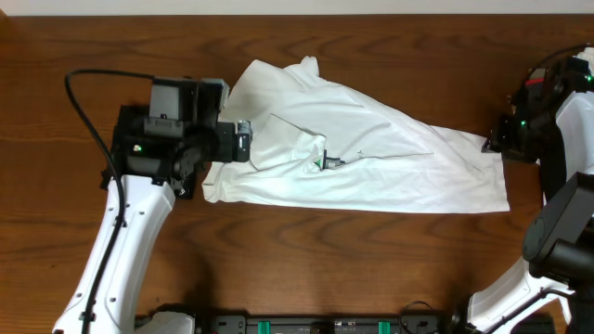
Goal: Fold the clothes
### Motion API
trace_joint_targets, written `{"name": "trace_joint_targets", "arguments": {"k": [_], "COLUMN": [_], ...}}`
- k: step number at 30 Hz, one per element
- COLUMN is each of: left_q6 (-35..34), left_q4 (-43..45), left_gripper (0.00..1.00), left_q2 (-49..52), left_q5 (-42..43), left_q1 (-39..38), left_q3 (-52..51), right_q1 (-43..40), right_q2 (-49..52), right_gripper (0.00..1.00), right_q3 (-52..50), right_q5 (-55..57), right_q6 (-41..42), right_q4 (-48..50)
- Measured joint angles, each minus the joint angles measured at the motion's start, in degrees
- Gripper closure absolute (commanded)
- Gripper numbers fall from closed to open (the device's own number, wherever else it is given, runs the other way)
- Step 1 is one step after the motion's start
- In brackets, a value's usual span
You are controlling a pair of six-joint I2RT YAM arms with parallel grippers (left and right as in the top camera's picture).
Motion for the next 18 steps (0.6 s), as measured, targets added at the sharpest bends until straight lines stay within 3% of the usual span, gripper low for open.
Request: {"name": "trace_joint_targets", "arguments": {"k": [7,14,18], "left_q6": [5.2,11.2,14.8], "left_q4": [-0.7,0.5,6.4], "left_gripper": [0.07,0.06,0.07], "left_q2": [9.9,32.4,41.1], "left_q5": [2.8,6.7,7.1], "left_q1": [0.0,-0.8,-2.6], "left_q3": [14.1,28.3,31.8], "right_q1": [0.0,1.0,1.1], "right_q2": [0.0,0.0,0.0], "right_gripper": [0.56,0.54,0.54], "right_q3": [0.0,0.0,0.0], "right_q5": [-1.0,-1.5,-1.5], "right_q6": [0.2,0.3,0.4], "right_q4": [0.0,0.4,0.8]}}
